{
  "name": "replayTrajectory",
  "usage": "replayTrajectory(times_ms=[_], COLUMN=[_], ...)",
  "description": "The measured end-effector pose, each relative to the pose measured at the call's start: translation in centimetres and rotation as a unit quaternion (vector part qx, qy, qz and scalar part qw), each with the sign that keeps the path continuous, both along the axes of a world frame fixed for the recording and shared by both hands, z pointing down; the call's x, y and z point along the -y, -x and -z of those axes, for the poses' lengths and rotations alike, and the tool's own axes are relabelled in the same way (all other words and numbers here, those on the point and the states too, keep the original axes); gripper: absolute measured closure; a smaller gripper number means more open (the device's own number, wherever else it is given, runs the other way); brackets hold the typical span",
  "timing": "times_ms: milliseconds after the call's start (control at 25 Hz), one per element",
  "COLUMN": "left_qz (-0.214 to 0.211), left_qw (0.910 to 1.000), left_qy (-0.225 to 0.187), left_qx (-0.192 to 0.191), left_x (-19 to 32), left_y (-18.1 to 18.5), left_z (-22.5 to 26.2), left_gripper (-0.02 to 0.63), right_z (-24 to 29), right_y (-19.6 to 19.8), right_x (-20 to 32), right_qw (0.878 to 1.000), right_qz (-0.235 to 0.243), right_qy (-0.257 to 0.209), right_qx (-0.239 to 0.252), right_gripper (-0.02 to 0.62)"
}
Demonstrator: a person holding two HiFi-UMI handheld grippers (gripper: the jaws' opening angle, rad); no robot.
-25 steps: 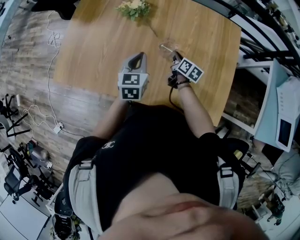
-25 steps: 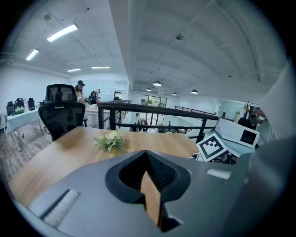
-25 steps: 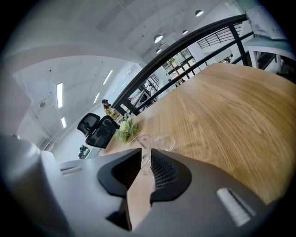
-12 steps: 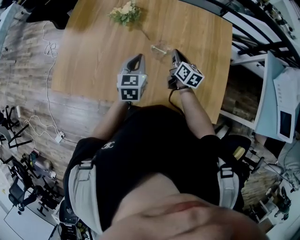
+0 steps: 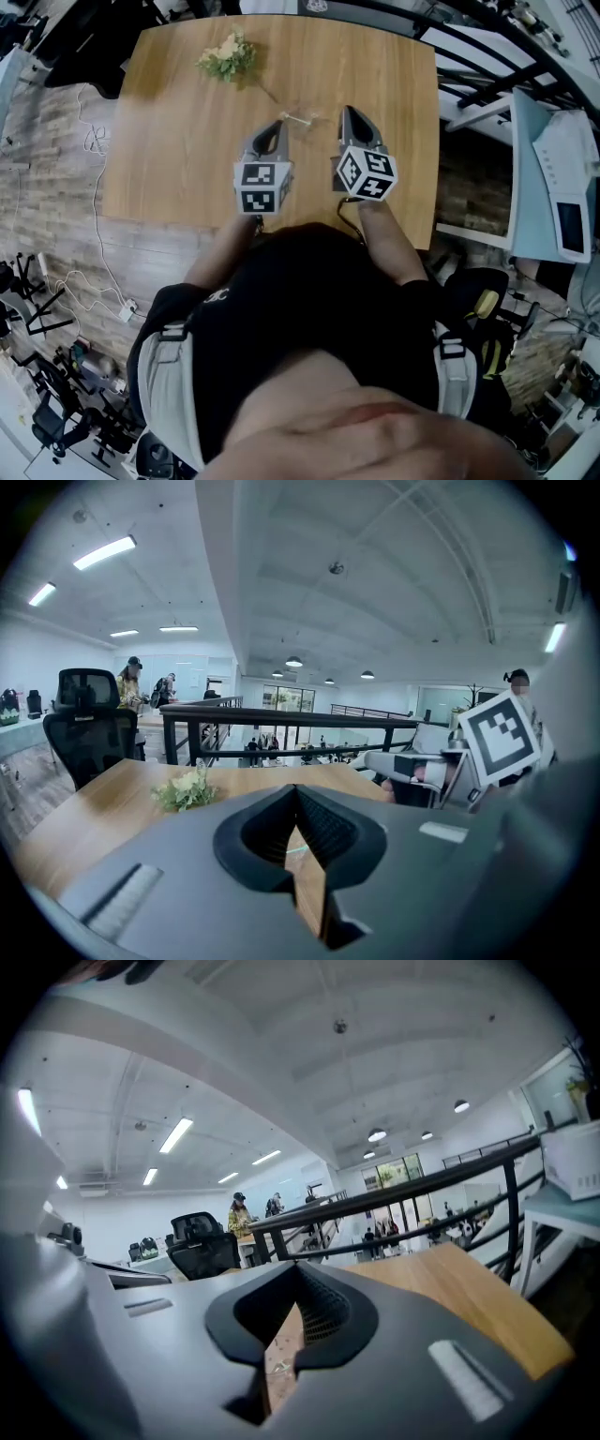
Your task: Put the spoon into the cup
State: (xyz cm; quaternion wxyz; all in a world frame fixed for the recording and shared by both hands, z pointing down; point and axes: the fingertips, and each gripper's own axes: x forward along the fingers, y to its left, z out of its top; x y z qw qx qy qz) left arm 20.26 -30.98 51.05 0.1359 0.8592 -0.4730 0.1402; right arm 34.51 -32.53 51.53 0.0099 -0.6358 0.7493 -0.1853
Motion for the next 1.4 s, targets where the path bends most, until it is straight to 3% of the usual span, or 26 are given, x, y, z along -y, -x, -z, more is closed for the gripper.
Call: replayTrajectory(times_ms=[200, 360, 600, 920, 1400], left_qz=[-0.016, -0.027, -0.028, -0.032, -0.034], left_qw=[0.9997, 0.9986, 0.9983, 0.9964, 0.9979], left_qy=[-0.017, -0.045, -0.051, -0.079, -0.055], left_qx=[-0.001, -0.011, -0.008, 0.007, -0.002], left_x=[-0.1, -0.3, 0.0, 0.1, 0.1], left_y=[-1.5, -2.9, -3.1, -3.8, -3.1], left_z=[0.6, 2.6, 2.8, 2.8, 2.2], left_gripper=[0.594, 0.594, 0.594, 0.594, 0.594], right_z=[4.1, 5.5, 5.0, 4.7, 4.4], right_y=[-0.7, -1.8, -1.9, -2.2, -1.2], right_x=[-1.6, -2.5, -3.4, -3.6, -3.4], right_qw=[0.995, 0.99, 0.986, 0.987, 0.99], right_qz=[-0.005, -0.03, -0.044, -0.051, -0.038], right_qy=[-0.073, -0.099, -0.096, -0.099, -0.087], right_qx=[-0.067, -0.092, -0.126, -0.119, -0.108], right_gripper=[0.597, 0.597, 0.597, 0.597, 0.597])
